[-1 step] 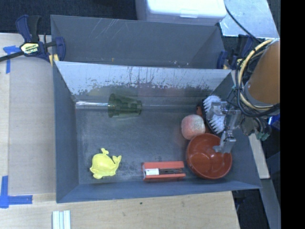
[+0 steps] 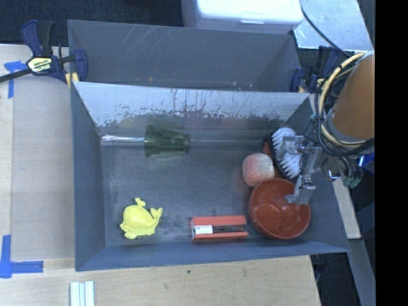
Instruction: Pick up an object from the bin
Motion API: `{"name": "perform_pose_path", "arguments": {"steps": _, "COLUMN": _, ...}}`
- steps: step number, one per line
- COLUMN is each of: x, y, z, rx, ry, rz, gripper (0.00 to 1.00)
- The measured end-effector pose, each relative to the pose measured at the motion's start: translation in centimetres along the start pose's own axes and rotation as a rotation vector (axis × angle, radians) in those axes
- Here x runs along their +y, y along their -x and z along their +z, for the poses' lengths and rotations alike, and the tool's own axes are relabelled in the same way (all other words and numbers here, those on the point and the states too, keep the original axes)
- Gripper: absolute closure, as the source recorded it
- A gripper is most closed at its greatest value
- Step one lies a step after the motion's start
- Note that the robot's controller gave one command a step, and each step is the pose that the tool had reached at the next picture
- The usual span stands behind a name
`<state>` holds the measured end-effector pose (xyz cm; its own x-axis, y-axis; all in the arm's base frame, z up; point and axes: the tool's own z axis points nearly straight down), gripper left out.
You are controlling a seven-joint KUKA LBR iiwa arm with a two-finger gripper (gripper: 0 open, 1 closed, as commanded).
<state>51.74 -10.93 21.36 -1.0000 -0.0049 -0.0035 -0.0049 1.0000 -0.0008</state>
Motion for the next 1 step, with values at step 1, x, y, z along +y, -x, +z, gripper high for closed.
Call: {"name": "perform_pose_path", "arguments": {"steps": 1, "x": 0.04, "y": 0.11, "z": 0.49, "rx": -0.002, "ry": -0.001, "rz": -0.02, "gripper": 0.0}}
